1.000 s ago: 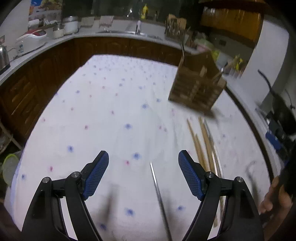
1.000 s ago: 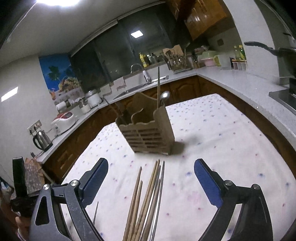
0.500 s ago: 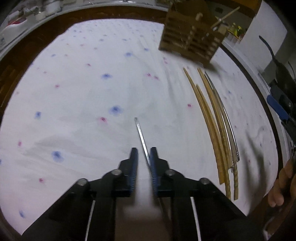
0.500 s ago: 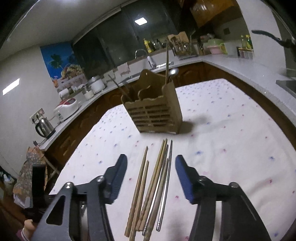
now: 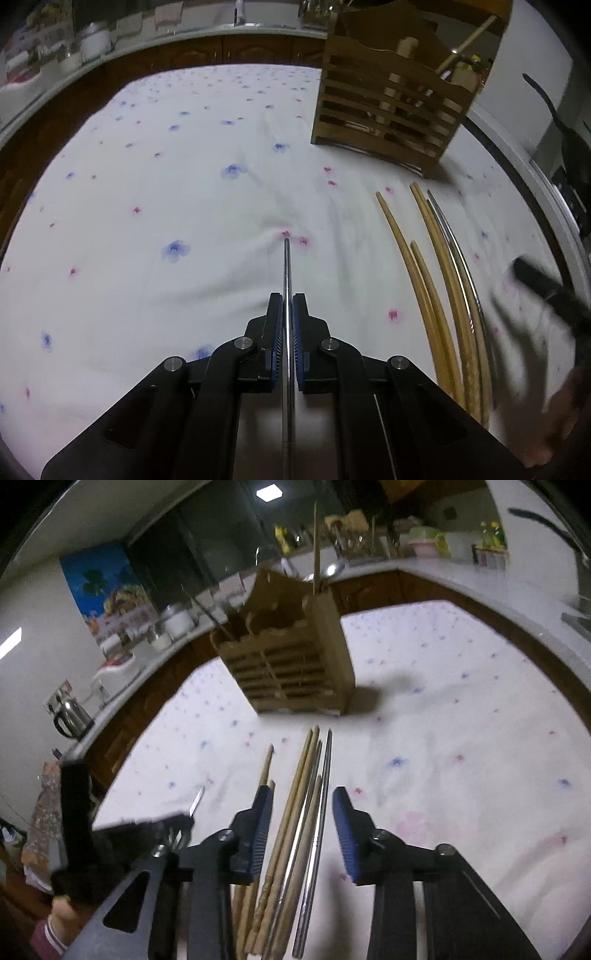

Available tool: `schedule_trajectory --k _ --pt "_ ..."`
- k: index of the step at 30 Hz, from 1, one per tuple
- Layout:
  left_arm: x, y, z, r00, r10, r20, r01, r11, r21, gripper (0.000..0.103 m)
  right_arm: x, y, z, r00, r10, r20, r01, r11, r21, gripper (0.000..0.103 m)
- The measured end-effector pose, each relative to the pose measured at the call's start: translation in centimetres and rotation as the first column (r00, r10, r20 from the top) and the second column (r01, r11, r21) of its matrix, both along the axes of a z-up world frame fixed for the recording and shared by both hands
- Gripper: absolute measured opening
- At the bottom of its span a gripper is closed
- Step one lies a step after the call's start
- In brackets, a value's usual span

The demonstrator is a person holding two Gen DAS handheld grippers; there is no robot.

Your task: Organize utensils

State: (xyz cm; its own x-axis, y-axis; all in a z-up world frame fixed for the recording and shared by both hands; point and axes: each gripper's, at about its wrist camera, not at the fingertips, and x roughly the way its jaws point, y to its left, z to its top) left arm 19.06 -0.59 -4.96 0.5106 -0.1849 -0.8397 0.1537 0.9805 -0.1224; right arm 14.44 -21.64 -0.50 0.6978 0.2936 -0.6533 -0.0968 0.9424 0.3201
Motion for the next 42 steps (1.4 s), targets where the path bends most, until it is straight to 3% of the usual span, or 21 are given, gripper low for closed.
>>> schedule_trajectory --k 3,7,11,13,15,16,22,29,31,33,37,42 --pt "-0.2 1.1 0.2 0.999 0.005 -0.039 -0.007 0.999 -0.047 0.006 1.7 1.3 -1.7 0.996 0.045 -0.075 -0.048 0.998 -0.032 0.020" --pt "-1.4 2.3 0.5 0.999 0.015 -0.044 -0.017 0.999 -0.046 0.013 2.4 3.3 -3.6 0.987 0.093 -0.130 -0.109 0.987 -0.122 0.012" --pt "-2.2 3.2 0.4 0.998 0.017 -0.057 -0.020 0.998 -0.059 0.015 1.4 1.0 -4.2 0.986 0.070 -0.149 -0.090 0.987 -0.133 0.007" --pt "-2.1 3.0 0.5 0.998 0.011 -0.058 -0.014 0.999 -0.051 0.016 0.4 -0.6 -4.2 0.987 0.060 -0.149 -0.079 0.988 -0.129 0.008" --pt "-1.7 2.5 0.5 0.998 0.000 -0.056 -0.003 0.999 -0.043 0.020 -0.2 -1.4 -3.9 0.987 0.053 -0.153 -0.071 0.991 -0.111 0.016" --pt "-1.3 2.2 0.5 0.998 0.001 -0.055 -0.002 1.000 -0.030 0.024 -0.1 -1.5 -3.7 0.987 0.043 -0.155 -0.061 0.992 -0.108 0.017" --pt "0.3 1.0 0.3 0.998 -0.013 -0.055 0.015 0.999 0.036 0.025 2.0 -0.8 -1.5 0.994 0.032 -0.101 -0.040 0.996 -0.080 0.017" --pt "1.4 0.4 0.1 0.999 -0.033 -0.038 0.035 0.997 0.065 0.023 7.5 -1.6 -2.6 0.990 -0.030 -0.140 0.007 0.987 -0.160 0.017" --pt "1.6 0.3 0.0 0.999 -0.034 -0.026 0.036 0.996 0.078 0.010 9.1 -1.8 -3.7 0.985 -0.038 -0.170 0.006 0.983 -0.183 0.017" --pt "1.8 0.5 0.0 0.999 -0.038 -0.023 0.039 0.997 0.067 0.005 9.6 -1.6 -3.9 0.988 -0.033 -0.148 0.000 0.977 -0.215 0.010" --pt "1.9 0.7 0.0 0.999 -0.043 -0.015 0.043 0.998 0.043 0.004 9.7 -0.9 -3.9 0.990 -0.020 -0.139 -0.018 0.964 -0.266 0.006" --pt "0.9 1.7 1.4 0.999 -0.036 0.008 0.036 0.999 -0.008 0.003 8.1 -1.2 -2.7 0.994 -0.007 -0.113 -0.016 0.979 -0.201 0.005"
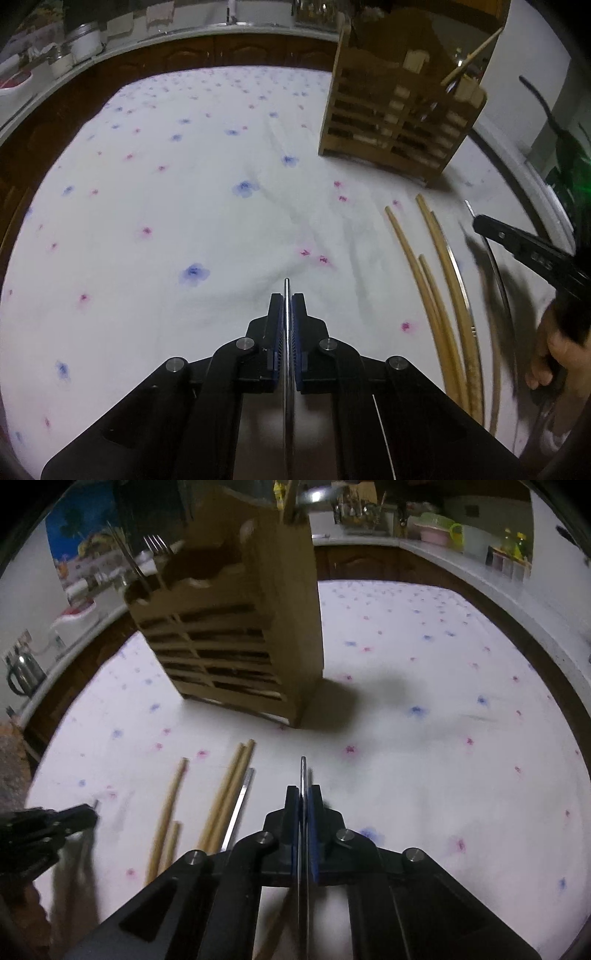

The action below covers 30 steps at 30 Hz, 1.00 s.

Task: Organize utensils
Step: 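Carry both held metal chopsticks up over the wooden holder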

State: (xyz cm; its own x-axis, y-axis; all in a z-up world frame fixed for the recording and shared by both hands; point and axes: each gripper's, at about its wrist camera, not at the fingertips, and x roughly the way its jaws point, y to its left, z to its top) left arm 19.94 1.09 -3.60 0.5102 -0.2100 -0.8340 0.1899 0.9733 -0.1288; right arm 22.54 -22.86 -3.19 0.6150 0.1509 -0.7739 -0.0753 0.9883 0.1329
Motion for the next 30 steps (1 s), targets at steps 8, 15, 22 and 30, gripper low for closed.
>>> schedule_trajectory --k 8,15,22,30 --pt "-3.5 1.8 6.8 0.991 0.014 0.134 0.001 0.994 -0.113 0.003 -5.4 -0.1 6.3 0.989 0.007 0.151 -0.023 0.995 0.099 0.005" --pt "-5.3 3.0 12.5 0.968 0.035 0.249 0.012 0.983 -0.185 0.003 -9.0 -0.7 12.2 0.959 0.006 0.283 -0.045 0.990 0.131 0.005" --pt "-5.6 3.0 15.2 0.949 0.041 0.314 0.021 0.981 -0.194 0.003 -9.9 -1.4 15.9 0.927 -0.010 0.374 -0.058 0.984 0.170 0.005" --pt "-4.6 2.4 16.8 0.935 0.045 0.351 0.029 0.978 -0.204 0.003 -9.1 -1.7 17.4 0.911 -0.019 0.413 -0.064 0.980 0.186 0.005"
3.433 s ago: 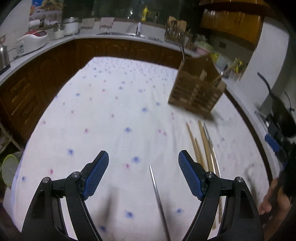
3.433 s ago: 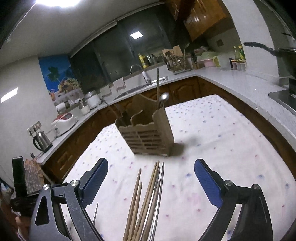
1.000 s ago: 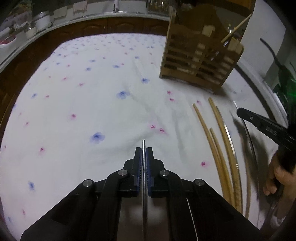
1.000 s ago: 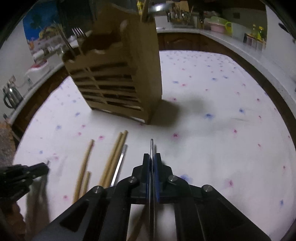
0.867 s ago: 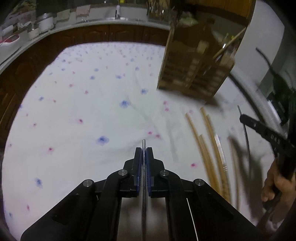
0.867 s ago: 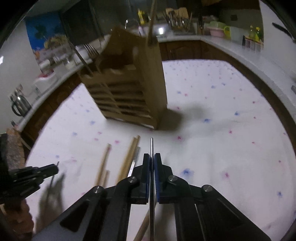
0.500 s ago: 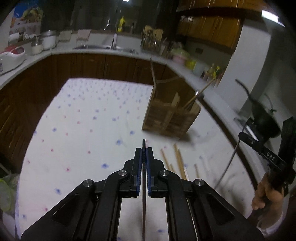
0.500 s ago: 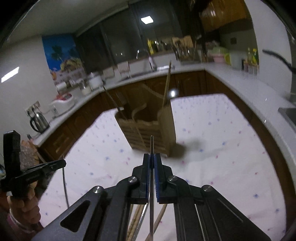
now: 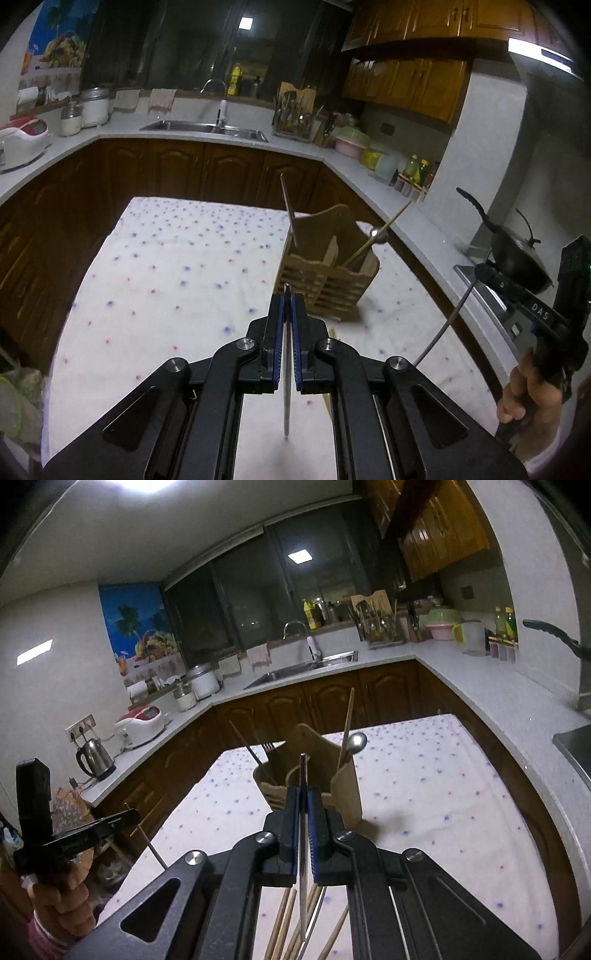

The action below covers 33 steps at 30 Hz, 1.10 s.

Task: Organize utensils
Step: 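Carry both held metal chopsticks up over the wooden holder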

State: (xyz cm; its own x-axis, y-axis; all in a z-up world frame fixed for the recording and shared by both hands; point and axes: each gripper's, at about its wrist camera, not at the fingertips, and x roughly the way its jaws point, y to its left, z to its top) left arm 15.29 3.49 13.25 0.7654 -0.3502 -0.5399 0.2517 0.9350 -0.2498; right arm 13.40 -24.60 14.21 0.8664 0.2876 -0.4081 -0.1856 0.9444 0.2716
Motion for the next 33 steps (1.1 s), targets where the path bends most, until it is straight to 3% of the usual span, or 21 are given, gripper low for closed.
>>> schedule_trajectory --k 11,22,26,33 --pt "2.6 -1.1 4.1 0.995 -0.004 0.097 0.007 1.000 -0.025 0.003 1.6 -0.8 1.8 0.996 -0.048 0.070 0.045 0.998 0.032 0.005" --pt "8.9 -2.5 10.2 0.969 0.057 0.241 -0.036 0.995 -0.091 0.004 5.8 -0.6 5.8 0.975 -0.106 0.198 0.099 0.994 0.043 0.005" --pt "11.6 -3.8 10.2 0.962 0.088 0.258 -0.063 0.993 -0.102 0.004 7.8 -0.8 6.7 0.961 -0.136 0.242 0.125 0.990 0.060 0.005" --pt "15.5 -5.4 6.5 0.967 0.128 0.222 -0.107 0.989 -0.107 0.003 11.1 -0.4 5.2 0.957 -0.162 0.241 0.156 0.987 0.044 0.005"
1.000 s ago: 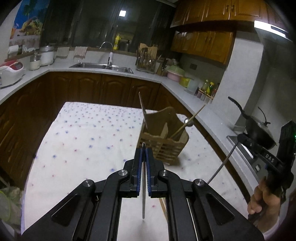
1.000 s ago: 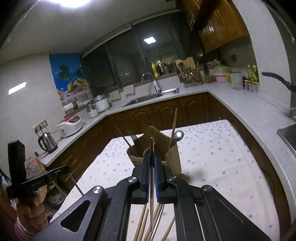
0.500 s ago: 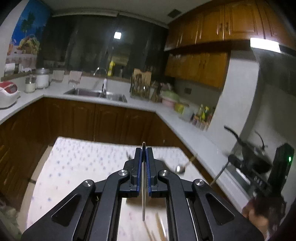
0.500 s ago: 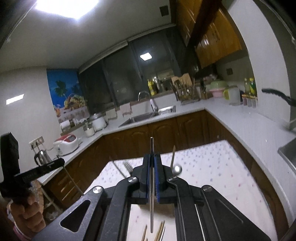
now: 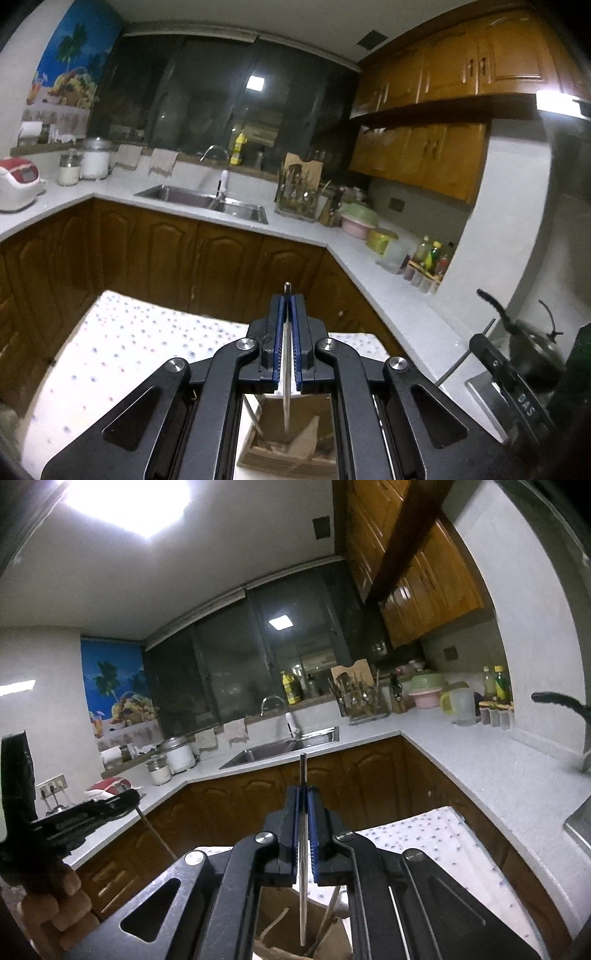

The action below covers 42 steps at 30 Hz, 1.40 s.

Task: Organize utensils
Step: 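Carry both held metal chopsticks up over the wooden holder, then lower both chopsticks into the holder while both tools open to release them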

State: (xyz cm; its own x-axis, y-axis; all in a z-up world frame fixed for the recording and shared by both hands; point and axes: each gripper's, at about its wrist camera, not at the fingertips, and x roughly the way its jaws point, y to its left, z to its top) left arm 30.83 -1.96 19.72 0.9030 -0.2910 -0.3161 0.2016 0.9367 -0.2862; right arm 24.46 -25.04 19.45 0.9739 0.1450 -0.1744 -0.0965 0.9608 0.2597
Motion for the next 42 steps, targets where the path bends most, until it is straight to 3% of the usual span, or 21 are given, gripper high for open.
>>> schedule_trajectory --k 7,14,26,30,32,34,35,37,38,40,42 --pt "1.4 -0.2 -5.2 0.996 0.000 -0.095 0.001 1.000 0.004 0.004 1.6 0.5 -4.2 0.998 0.006 -0.059 -0.007 1.000 -0.016 0.005" --pt "1.8 0.0 -8.2 0.988 -0.021 -0.154 0.023 1.000 0.010 0.004 3.0 0.4 -8.0 0.986 0.021 -0.165 -0.024 1.000 -0.015 0.005" --pt "1.9 -0.5 -8.0 0.986 -0.024 -0.165 0.029 0.999 0.030 0.005 3.3 0.1 -8.3 0.979 0.026 -0.203 -0.027 1.000 0.001 0.005" --pt "1.8 -0.4 -7.8 0.979 -0.061 -0.193 0.062 0.998 0.003 0.005 3.5 0.1 -8.3 0.977 0.046 -0.208 -0.042 0.999 0.026 0.011" --pt "1.2 -0.2 -7.4 0.979 -0.067 -0.190 0.067 0.998 -0.006 0.010 3.1 -0.1 -7.9 0.979 0.053 -0.197 -0.046 0.998 0.038 0.023" --pt "0.2 0.0 -6.7 0.981 -0.074 -0.180 0.072 0.997 -0.018 0.029 2.4 -0.4 -7.5 0.983 0.059 -0.175 -0.051 0.997 0.050 0.049" --pt "-0.2 0.2 -6.4 0.983 -0.069 -0.172 0.067 0.998 -0.019 0.034 1.9 -0.6 -7.1 0.985 0.058 -0.161 -0.049 0.997 0.057 0.052" --pt "-1.6 0.7 -5.9 0.986 -0.057 -0.155 0.053 0.998 -0.028 0.059 1.0 -0.9 -6.5 0.988 0.058 -0.143 -0.047 0.996 0.074 0.061" --pt "-2.3 1.0 -5.7 0.988 -0.049 -0.145 0.045 0.998 -0.035 0.061 0.4 -1.2 -6.2 0.989 0.058 -0.133 -0.046 0.995 0.085 0.065" --pt "-3.7 1.5 -5.5 0.990 -0.040 -0.133 0.034 0.998 -0.044 0.069 -0.7 -1.7 -5.8 0.992 0.053 -0.117 -0.041 0.994 0.104 0.083" --pt "-5.0 1.9 -5.6 0.991 -0.036 -0.130 0.030 0.998 -0.048 0.070 -2.0 -2.1 -5.8 0.993 0.050 -0.104 -0.037 0.992 0.119 0.089"
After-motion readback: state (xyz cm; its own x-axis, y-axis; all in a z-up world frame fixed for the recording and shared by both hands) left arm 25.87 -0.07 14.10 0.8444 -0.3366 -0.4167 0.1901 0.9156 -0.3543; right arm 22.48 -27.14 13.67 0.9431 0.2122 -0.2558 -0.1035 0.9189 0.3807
